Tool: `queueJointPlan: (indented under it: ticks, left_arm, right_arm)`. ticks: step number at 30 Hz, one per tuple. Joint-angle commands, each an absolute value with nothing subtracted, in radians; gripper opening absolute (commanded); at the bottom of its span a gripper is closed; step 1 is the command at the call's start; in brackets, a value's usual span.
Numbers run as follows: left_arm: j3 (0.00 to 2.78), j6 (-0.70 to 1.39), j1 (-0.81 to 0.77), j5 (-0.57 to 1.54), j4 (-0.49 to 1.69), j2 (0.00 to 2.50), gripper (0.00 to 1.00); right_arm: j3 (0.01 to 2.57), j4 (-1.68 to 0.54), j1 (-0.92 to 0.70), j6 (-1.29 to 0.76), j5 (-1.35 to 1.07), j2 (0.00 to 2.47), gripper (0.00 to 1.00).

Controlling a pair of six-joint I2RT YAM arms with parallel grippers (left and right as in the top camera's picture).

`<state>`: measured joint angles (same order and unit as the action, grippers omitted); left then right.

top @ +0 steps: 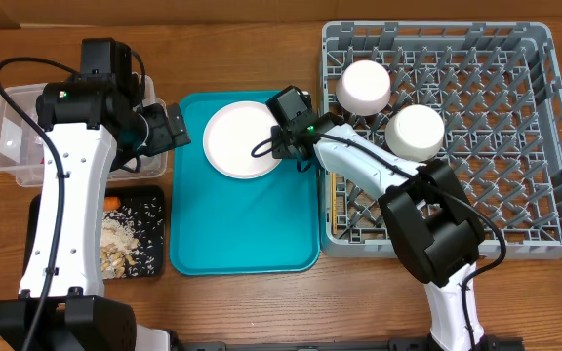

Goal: Sort waste into correct bins and load items into the dishwasher
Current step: 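Lift the large pink plate off the tray toward the rack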

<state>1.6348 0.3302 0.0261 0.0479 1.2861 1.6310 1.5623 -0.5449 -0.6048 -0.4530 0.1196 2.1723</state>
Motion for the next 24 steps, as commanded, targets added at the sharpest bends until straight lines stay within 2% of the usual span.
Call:
queueJointPlan:
  ticks: [1,6,9,16,20,24]
  left_arm:
    - [1.638,0.317,0.019,0.041,1.282,1.633,1.00]
    - [1.638,0.317,0.019,0.041,1.282,1.633,1.00]
    - [1.638,0.317,0.019,0.041,1.282,1.633,1.00]
    - [1.638,0.317,0.019,0.041,1.282,1.633,1.00]
    - [1.638,0.317,0.019,0.041,1.282,1.633,1.00]
    - [1.638,0.317,0.019,0.041,1.282,1.633,1.00]
  right_arm:
    - [1.555,-0.535,-0.612,-0.469,0.118,2.190,0.34]
    - [1.555,-0.524,-0.619,-0.469,0.118,2.206,0.33]
    - [1.555,-0.523,-0.621,-0.469,0.118,2.206,0.25]
    - [1.555,-0.521,-0.621,-0.468,0.119,2.206,0.18]
    - [1.558,-0.521,-0.621,-0.468,0.118,2.205,0.09]
    - [1.569,-0.528,-0.621,-0.467,0.110,2.205,0.07]
